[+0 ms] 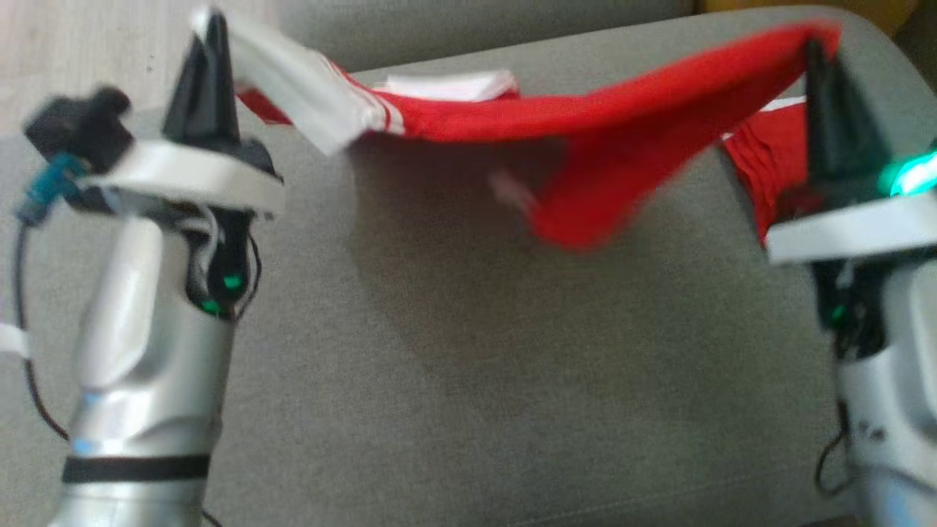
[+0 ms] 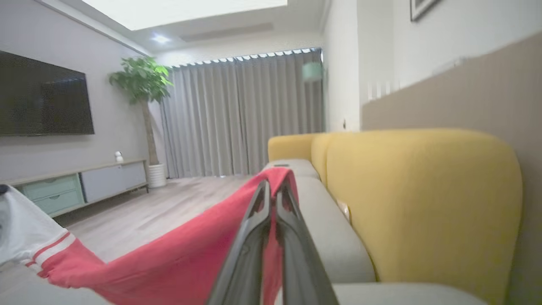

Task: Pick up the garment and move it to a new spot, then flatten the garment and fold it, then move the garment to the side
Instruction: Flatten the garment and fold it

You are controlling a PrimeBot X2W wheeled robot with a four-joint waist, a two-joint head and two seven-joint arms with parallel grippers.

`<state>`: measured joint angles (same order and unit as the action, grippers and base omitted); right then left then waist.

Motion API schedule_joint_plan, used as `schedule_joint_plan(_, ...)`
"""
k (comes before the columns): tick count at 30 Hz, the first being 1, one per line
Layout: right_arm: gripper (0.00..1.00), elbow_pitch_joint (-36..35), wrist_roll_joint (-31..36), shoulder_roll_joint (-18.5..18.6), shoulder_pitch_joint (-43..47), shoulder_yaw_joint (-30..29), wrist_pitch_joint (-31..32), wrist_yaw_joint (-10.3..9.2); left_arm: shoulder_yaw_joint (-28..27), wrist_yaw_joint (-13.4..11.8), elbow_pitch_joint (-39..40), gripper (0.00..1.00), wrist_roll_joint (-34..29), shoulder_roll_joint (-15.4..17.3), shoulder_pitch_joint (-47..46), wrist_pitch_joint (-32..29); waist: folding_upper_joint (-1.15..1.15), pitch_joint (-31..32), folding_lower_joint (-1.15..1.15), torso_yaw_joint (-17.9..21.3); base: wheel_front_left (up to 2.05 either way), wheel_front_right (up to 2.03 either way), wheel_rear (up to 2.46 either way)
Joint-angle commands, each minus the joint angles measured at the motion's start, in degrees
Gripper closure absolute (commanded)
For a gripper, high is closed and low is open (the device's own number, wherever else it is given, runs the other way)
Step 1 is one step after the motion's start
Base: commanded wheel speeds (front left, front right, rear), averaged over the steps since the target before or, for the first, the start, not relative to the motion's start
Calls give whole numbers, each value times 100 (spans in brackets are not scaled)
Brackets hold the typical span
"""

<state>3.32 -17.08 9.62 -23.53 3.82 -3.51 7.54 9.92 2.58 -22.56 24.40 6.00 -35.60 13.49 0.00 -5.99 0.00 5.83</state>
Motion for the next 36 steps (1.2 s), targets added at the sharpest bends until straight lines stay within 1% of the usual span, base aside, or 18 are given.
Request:
schedule_joint_plan(1, 100, -322, 7, 96, -359, 134, 73, -5, -268, 4, 345, 100, 63, 186, -414, -29, 0, 85, 0, -30, 0, 0, 0)
schedule_joint_plan(7, 100, -893, 21, 353, -872, 218, 557, -5, -472, -149, 1259, 100, 353, 172, -577, -361, 0, 439, 0, -161, 0, 0, 0)
schedule_joint_plan(13, 100, -1579, -16, 289, -719, 123, 1164, -5, -648, -420, 2384, 100, 471, 328, -294, -852, 0, 646, 0, -279, 0, 0, 0)
schedule_joint_plan(16, 100, -1969, -10, 244, -525, 45, 1511, -5, -749, -568, 2986, 100, 515, 449, -173, -1170, 0, 608, 0, -335, 0, 0, 0)
schedule_joint_plan(18, 100, -2200, 8, 223, -473, 4, 1698, -5, -774, -626, 3302, 100, 490, 586, -159, -1419, 0, 514, 0, -349, 0, 0, 0)
schedule_joint_plan(20, 100, -2318, 26, 216, -511, -41, 1845, -5, -792, -659, 3490, 100, 456, 719, -229, -1620, 0, 369, 0, -354, 0, 0, 0)
schedule_joint_plan(22, 100, -2289, 75, 243, -646, -76, 1983, -5, -781, -657, 3535, 100, 411, 835, -390, -1772, 0, 160, 0, -349, 0, 0, 0)
schedule_joint_plan(25, 100, -1975, 60, 253, -1069, -49, 2061, -5, -723, -569, 3275, 100, 376, 967, -830, -1905, 0, -223, 0, -321, 0, 0, 0)
schedule_joint_plan(26, 100, -1975, 60, 253, -1069, -49, 2061, -5, -723, -569, 3275, 100, 376, 967, -830, -1905, 0, -223, 0, -321, 0, 0, 0)
schedule_joint_plan(28, 100, -1589, -24, 259, -1493, 40, 2017, -5, -668, -471, 2907, 100, 334, 1057, -1272, -1943, 0, -529, 0, -287, 0, 0, 0)
schedule_joint_plan(31, 100, -749, -2, 407, -2318, 234, 1765, -5, -565, -305, 2094, 100, 208, 1168, -2059, -1859, 0, -963, 0, -254, 0, 0, 0)
schedule_joint_plan(33, 100, -45, 21, 477, -2956, 409, 1459, -5, -521, -201, 1440, 100, 93, 1246, -2630, -1703, 0, -1202, 0, -218, 0, 0, 0)
schedule_joint_plan(36, 100, 1079, 164, 532, -3943, 577, 897, -5, -510, -107, 464, 100, -38, 1310, -3540, -1378, 0, -1479, 0, -198, 0, 0, 0)
